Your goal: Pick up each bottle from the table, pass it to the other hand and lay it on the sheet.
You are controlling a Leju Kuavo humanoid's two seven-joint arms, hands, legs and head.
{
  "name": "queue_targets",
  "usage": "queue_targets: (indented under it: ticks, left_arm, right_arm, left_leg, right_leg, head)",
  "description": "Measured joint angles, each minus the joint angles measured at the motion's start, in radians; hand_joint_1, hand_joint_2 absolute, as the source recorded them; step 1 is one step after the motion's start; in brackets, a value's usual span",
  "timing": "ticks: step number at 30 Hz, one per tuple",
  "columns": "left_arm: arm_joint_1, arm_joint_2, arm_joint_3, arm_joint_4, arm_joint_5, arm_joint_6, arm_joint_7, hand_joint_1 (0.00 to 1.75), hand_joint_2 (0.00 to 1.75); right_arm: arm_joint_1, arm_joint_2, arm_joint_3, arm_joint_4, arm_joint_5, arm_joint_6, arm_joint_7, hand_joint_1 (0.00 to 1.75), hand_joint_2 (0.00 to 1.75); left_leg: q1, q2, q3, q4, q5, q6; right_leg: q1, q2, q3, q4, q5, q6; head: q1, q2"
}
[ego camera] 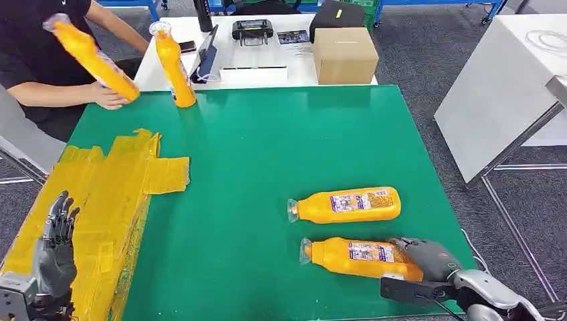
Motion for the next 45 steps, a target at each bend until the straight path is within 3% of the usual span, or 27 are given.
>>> queue_targets:
  ticks: [8,12,17,20,21,25,30,45]
  left_arm:
    - [-0.002,0.003,0.0,0.009,0.0,0.001,0.0,0.0,0.0]
    - [-0.002,0.003,0.0,0.013,0.018,-0.015,0.0,0.0,0.0]
    - [-0.011,-0.018,0.034,0.04,0.104,-0.153,0.0,0.0,0.0]
    - [-0.021,-0.036,0.055,0.052,0.136,-0.19,0.017,0.0,0.0]
    - [-0.025,-0.044,0.067,0.056,0.181,-0.221,0.054,0.0,1.75]
    - [-0.04,-0.078,0.092,0.071,0.315,-0.299,0.204,0.0,1.75]
    - [-0.038,-0.134,0.063,0.078,0.392,-0.318,0.342,0.0,1.75]
    - [-0.005,-0.198,-0.291,0.037,0.572,-0.292,0.423,0.0,1.75]
  right_arm:
    - [-0.001,-0.005,0.005,0.001,-0.006,-0.003,0.0,1.75,1.75]
    - [-0.005,0.005,0.008,0.009,-0.083,-0.049,-0.041,1.75,1.75]
    - [-0.005,0.131,-0.001,0.026,-0.251,-0.157,-0.217,1.75,1.75]
    - [-0.005,0.202,-0.007,0.026,-0.287,-0.166,-0.246,1.75,1.75]
    - [-0.001,0.226,-0.02,0.026,-0.327,-0.17,-0.28,1.75,1.75]
    - [0.005,0.348,-0.079,-0.025,-0.422,-0.186,-0.382,1.75,1.75]
    - [-0.051,0.491,-0.09,-0.056,-0.473,-0.177,-0.389,1.75,1.75]
    - [-0.317,0.765,0.063,0.158,-0.453,-0.232,-0.32,1.75,1.75]
  left_leg:
    - [0.0,0.0,0.001,0.0,0.0,0.0]
    - [0.0,0.0,0.001,0.0,0.0,0.0]
    - [0.001,0.001,0.0,0.0,0.0,0.0]
    - [0.001,-0.001,-0.001,0.0,0.0,-0.001]
    - [0.002,-0.002,-0.002,0.0,0.001,-0.001]
    - [0.002,0.0,-0.003,0.0,0.0,-0.001]
    - [0.002,0.0,-0.003,0.0,0.001,-0.001]
    - [0.001,0.0,-0.004,0.0,0.001,0.0]
  right_leg:
    - [0.0,0.0,0.001,0.0,0.0,0.0]
    - [0.0,0.0,0.002,0.0,0.0,0.0]
    - [0.001,0.001,0.001,0.0,0.0,0.0]
    - [0.001,-0.001,0.001,0.0,0.0,0.0]
    - [0.002,-0.001,0.001,0.001,0.0,0.0]
    - [0.003,0.0,0.0,0.001,0.0,0.0]
    - [0.001,0.001,-0.001,0.001,0.0,0.0]
    - [0.001,0.0,-0.001,0.001,0.0,0.0]
  head:
    - [0.0,0.0]
    - [0.0,0.0]
    - [-0.001,0.0]
    - [0.0,0.0]
    - [0.0,0.0]
    - [0.0,0.0]
    - [0.0,0.0]
    - [0.0,0.0]
